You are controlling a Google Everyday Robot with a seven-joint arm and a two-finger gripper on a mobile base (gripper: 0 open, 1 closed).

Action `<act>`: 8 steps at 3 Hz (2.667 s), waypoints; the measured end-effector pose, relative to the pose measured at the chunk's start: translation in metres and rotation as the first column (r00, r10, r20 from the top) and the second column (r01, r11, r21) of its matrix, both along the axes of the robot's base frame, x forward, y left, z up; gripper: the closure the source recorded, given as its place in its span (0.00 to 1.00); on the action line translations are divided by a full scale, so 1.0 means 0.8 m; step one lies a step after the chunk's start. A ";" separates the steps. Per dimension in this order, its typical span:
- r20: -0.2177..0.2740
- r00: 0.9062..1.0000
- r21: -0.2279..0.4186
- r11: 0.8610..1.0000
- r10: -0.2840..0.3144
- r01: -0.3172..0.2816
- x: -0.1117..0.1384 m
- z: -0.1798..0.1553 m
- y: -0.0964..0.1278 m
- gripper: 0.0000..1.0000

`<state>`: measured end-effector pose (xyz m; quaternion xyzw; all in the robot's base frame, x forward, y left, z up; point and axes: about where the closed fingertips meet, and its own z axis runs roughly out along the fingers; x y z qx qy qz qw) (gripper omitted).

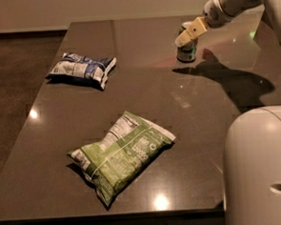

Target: Move 7up can near green jalapeno chip bag

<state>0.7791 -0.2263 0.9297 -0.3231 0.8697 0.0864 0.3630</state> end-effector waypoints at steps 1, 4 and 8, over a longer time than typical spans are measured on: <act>-0.015 1.000 -0.006 1.000 0.000 0.000 0.013 -0.009 0.012 0.00; -0.021 0.995 -0.009 0.995 0.096 -0.096 -0.002 0.016 0.052 0.64; 0.039 0.954 -0.035 0.955 0.297 -0.296 -0.177 0.096 0.124 1.00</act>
Offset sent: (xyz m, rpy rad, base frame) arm 0.0246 0.0281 0.0102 0.0089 0.0306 0.0318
